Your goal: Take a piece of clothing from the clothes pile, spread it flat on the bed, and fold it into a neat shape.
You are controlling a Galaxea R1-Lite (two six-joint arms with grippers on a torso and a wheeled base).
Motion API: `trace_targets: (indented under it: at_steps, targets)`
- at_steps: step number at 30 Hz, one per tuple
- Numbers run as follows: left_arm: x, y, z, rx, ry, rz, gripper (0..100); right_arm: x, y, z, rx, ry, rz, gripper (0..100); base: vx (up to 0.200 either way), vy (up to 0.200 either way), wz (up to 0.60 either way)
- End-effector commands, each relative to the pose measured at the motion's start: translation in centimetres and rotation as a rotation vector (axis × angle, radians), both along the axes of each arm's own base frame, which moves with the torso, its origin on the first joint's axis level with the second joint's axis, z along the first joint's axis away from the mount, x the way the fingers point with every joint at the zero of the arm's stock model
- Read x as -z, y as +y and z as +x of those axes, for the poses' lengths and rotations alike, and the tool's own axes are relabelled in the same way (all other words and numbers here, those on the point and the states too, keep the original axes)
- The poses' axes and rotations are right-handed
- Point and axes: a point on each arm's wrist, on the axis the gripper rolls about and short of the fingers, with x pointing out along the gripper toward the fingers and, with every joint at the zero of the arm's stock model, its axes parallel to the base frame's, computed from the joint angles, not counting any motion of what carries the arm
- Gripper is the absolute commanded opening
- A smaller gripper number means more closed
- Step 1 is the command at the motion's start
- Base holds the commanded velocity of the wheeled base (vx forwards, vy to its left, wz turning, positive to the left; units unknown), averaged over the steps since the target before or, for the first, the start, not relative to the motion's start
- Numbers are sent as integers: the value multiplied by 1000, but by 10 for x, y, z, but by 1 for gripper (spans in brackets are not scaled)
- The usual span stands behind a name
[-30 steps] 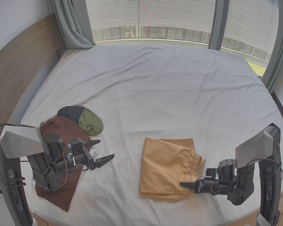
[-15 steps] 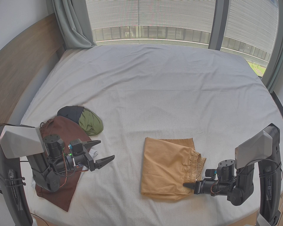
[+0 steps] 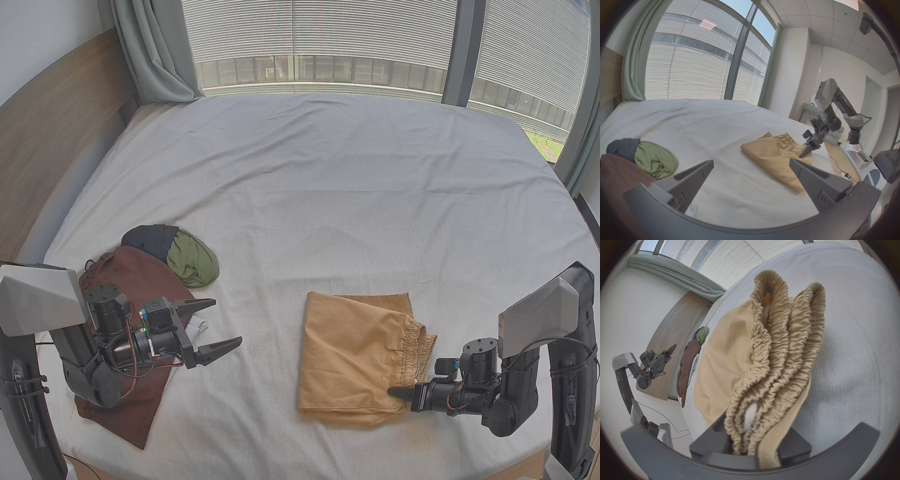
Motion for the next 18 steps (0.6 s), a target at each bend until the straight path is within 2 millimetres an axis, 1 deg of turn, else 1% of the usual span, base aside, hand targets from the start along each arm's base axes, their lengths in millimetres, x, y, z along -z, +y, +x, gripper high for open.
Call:
trace_targets:
  at_steps: [1,3,6,10,14,18]
  targets:
    - [-11,1,-3,34,-42,-1,100,-8,1,1,-5,-26,10,0,0,0,0]
    - [-14,0,-3,38,-55,-2,100,-13,2,1,-7,-40,18,0,0,0,0]
    - [-15,0,-3,40,-59,-2,100,-15,2,1,-9,-47,21,0,0,0,0]
    - [-14,5,-2,23,-58,-1,100,-19,3,3,-23,-63,37,0,0,0,0]
    - [-13,13,-1,-46,-49,6,100,-32,4,4,-46,-103,66,0,0,0,0]
    - [-11,12,-2,-121,-28,13,100,-48,6,6,-60,-159,91,0,0,0,0]
